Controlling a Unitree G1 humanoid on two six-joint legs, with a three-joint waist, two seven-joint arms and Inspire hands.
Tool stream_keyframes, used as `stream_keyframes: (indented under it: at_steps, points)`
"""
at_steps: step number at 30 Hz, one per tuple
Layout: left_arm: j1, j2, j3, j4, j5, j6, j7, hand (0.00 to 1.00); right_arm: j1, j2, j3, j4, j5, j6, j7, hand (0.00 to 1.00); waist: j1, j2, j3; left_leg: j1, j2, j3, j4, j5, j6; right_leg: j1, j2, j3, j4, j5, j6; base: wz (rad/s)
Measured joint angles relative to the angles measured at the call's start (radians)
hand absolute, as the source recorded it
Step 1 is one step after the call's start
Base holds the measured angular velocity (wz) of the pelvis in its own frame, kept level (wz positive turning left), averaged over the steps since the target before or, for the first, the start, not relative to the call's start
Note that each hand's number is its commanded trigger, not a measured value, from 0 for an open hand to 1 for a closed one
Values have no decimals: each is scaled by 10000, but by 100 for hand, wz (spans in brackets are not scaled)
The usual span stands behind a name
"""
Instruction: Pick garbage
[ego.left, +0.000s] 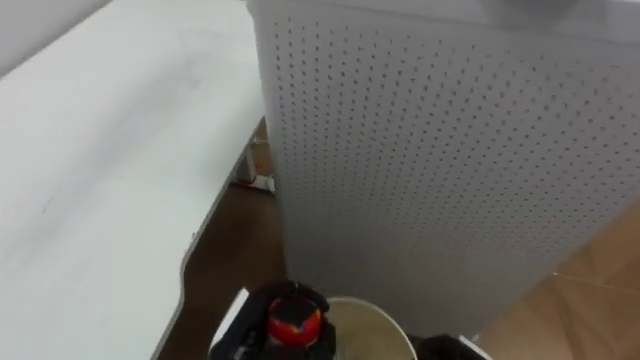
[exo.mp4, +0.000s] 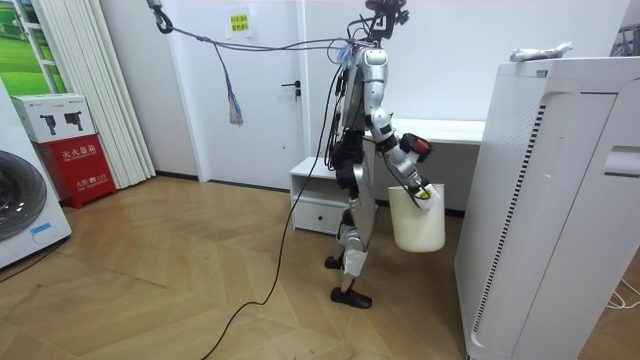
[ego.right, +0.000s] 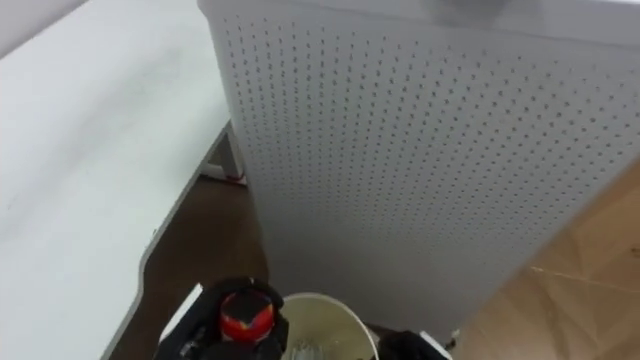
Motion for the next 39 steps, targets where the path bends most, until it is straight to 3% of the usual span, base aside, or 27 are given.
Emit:
stream_keyframes:
  at_steps: [5, 10, 14, 15, 16, 17, 25, 39]
  points:
    - [-865, -261, -20, 1488, -15, 0, -187, 100, -401, 174, -9, 83, 155, -1, -72, 100, -42, -44, 97, -416, 31, 380, 150, 9, 16, -625, -6, 265, 306, 34, -42, -17]
    - [-1156, -287, -16, 2010, -12, 5, -183, 100, -427, 221, -308, 100, 116, 11, -91, 100, -85, -103, 162, -929, 40, 537, 375, 9, 16, -1236, -25, 359, 616, 48, -65, -3]
    - [-1169, -305, -23, 2103, -15, 7, -143, 100, -455, 271, -305, 96, 125, 17, -83, 100, -114, -108, 167, -1234, 69, 705, 529, 9, 16, -1605, -3, 527, 789, 67, -93, -8]
    - [-1170, -322, -30, 2119, -15, 7, -132, 91, -477, 288, -304, 97, 125, 17, -84, 100, -121, -107, 168, -1250, 71, 737, 533, 9, 16, -1642, -1, 530, 812, 70, -99, -12]
    - [-1179, -365, -33, 2191, -15, 7, -120, 27, -527, 329, -302, 97, 124, 17, -90, 100, -139, -103, 170, -1268, 78, 804, 549, 9, 16, -1693, 2, 559, 851, 77, -110, -12]
    - [-1192, -394, -33, 2282, -14, 7, -104, 0, -548, 377, -302, 97, 124, 17, -111, 100, -179, -103, 170, -1275, 81, 860, 567, 9, 16, -1738, 1, 585, 916, 79, -113, -11]
    - [-1458, -515, -180, 2751, -13, 31, -119, 0, -686, 469, -304, 100, 113, 17, -288, 100, -247, 4, 240, -1539, 94, 953, 820, 1, 20, -2028, -17, 656, 1112, 114, -136, -3]
    - [-1860, -817, -524, 2840, -401, 111, -603, 0, -714, 617, -141, 331, 117, 126, -378, 100, -258, 45, 219, -1496, 109, 1123, 889, 2, 21, -2018, -15, 705, 1146, 146, -135, -2]
